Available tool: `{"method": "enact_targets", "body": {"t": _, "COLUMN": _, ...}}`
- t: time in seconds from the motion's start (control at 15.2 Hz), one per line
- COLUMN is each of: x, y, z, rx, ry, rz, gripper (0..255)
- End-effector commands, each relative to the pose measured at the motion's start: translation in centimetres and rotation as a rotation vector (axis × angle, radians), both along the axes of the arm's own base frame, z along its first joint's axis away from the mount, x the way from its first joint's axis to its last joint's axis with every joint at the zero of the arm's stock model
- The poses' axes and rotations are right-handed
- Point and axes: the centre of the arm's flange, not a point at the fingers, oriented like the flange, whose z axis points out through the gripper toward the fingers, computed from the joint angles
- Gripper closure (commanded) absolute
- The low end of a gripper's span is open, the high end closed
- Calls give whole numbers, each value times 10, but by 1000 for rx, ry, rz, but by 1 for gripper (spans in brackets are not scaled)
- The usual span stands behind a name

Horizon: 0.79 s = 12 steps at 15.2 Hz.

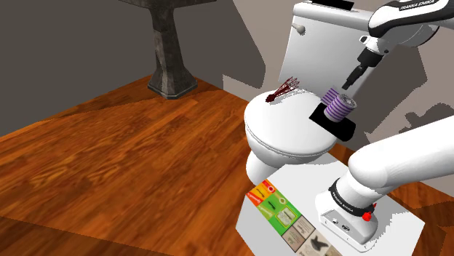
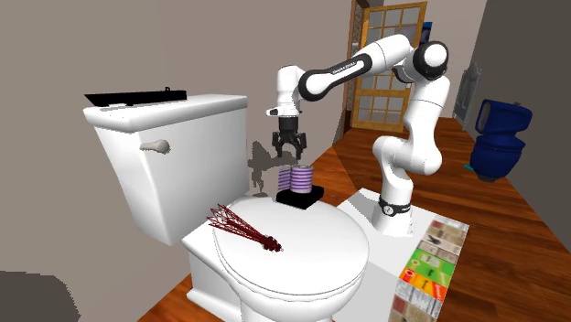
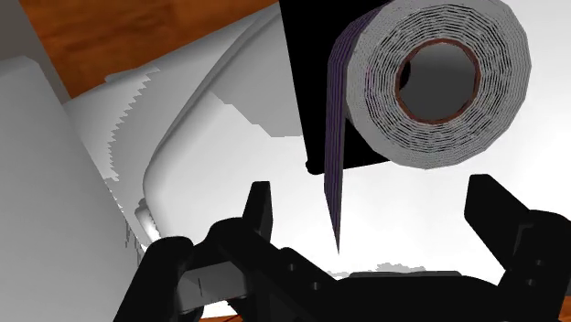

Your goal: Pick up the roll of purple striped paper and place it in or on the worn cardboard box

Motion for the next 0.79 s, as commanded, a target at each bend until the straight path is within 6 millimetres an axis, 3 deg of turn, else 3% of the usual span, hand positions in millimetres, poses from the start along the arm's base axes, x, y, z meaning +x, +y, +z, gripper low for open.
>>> {"method": "enact_targets", "body": {"t": 0.0, "x": -1, "y": -2, "z": 13, "rx": 0, "ry": 0, "rz": 0, "gripper": 0}}
{"method": "enact_targets", "body": {"t": 0.2, "x": -5, "y": -6, "z": 49, "rx": 0, "ry": 0, "rz": 0, "gripper": 0}}
{"method": "enact_targets", "body": {"t": 0.73, "x": -5, "y": -6, "z": 49, "rx": 0, "ry": 0, "rz": 0, "gripper": 0}}
